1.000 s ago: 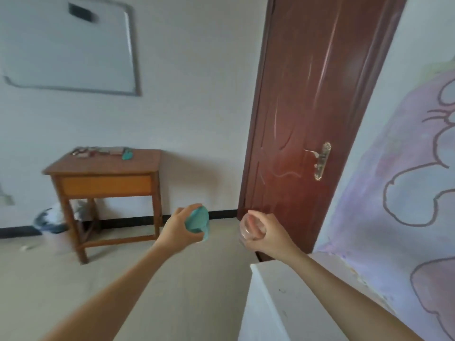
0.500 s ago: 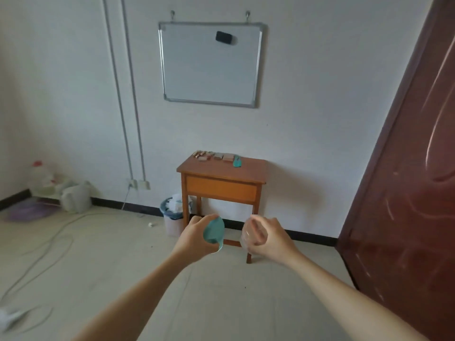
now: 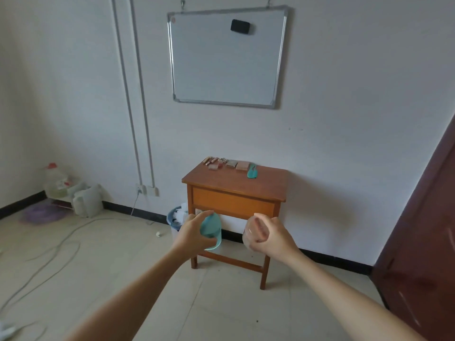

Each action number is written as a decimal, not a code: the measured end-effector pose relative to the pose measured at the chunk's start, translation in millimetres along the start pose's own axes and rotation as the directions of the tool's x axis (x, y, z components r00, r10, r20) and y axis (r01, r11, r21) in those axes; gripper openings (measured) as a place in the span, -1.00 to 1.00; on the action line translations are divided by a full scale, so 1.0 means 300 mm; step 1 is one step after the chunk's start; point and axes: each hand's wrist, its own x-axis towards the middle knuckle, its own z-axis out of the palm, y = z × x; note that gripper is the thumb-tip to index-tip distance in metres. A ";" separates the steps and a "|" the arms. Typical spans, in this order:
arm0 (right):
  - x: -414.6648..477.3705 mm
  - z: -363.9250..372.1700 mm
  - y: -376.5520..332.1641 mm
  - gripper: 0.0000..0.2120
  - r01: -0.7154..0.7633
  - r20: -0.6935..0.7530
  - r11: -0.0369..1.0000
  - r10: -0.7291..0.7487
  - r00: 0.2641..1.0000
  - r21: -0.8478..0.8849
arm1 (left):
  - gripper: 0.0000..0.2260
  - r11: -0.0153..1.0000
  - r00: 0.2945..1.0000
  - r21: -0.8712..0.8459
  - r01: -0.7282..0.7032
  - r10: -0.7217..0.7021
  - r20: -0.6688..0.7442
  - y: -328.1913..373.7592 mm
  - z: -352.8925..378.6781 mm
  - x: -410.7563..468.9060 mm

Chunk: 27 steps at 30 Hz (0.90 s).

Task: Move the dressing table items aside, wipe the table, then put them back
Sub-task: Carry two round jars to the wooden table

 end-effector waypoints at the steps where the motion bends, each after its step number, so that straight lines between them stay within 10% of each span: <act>1: 0.055 -0.018 0.031 -0.36 -0.005 0.011 1.000 0.005 1.000 0.000 | -0.37 1.000 1.000 -0.002 0.007 -0.007 -0.002 0.014 0.018 0.061; 15: 0.618 0.018 0.378 -0.31 -0.125 0.103 0.990 0.131 0.986 -0.065 | -0.39 0.989 0.988 -0.051 0.137 -0.133 0.077 -0.118 0.275 0.635; 27: 1.264 0.017 0.386 -0.29 -0.229 -0.051 0.965 0.224 0.973 -0.125 | -0.40 0.992 0.988 -0.123 -0.027 0.046 0.151 -0.232 0.227 1.359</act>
